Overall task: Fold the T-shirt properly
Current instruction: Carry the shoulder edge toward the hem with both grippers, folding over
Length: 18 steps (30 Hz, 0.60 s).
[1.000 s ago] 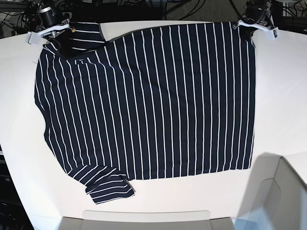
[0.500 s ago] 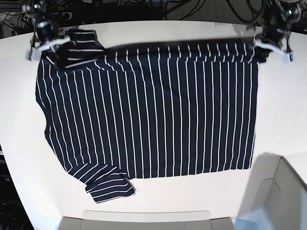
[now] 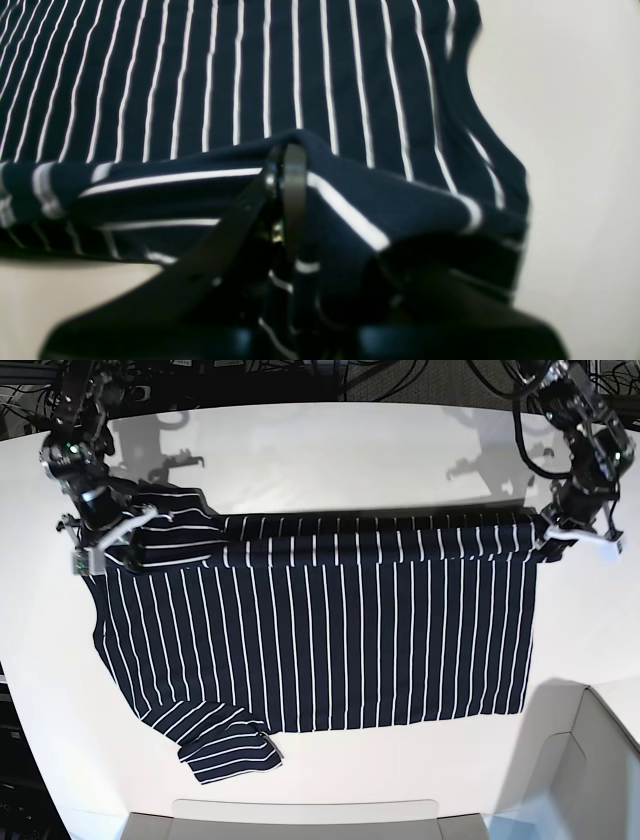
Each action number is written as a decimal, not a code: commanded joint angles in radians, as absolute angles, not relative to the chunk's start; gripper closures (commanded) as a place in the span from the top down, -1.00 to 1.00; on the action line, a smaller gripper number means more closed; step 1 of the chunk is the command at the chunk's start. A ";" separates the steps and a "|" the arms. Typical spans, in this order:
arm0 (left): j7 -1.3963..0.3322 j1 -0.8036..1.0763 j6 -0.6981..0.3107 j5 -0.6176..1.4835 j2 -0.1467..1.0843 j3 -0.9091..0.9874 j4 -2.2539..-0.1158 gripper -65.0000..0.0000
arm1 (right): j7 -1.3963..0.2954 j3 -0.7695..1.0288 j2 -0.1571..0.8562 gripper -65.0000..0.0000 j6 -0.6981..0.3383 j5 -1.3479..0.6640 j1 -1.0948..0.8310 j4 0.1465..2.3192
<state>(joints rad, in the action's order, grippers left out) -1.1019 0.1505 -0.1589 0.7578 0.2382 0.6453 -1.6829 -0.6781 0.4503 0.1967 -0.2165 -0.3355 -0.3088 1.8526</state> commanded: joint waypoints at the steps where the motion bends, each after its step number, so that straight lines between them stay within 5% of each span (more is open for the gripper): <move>1: -1.079 0.130 -0.156 0.760 0.265 0.633 -1.669 -1.00 | -0.664 0.433 0.209 -1.00 -0.216 -0.315 -0.288 1.867; 10: -1.078 0.018 -0.114 0.759 0.268 0.613 -1.552 -1.00 | -0.665 0.311 0.205 -1.00 -0.216 -0.147 -0.179 1.773; 18: -1.078 -0.090 -0.119 0.556 0.266 0.570 -1.466 -1.00 | -0.662 0.295 0.213 -1.00 -0.216 -0.134 -0.084 1.659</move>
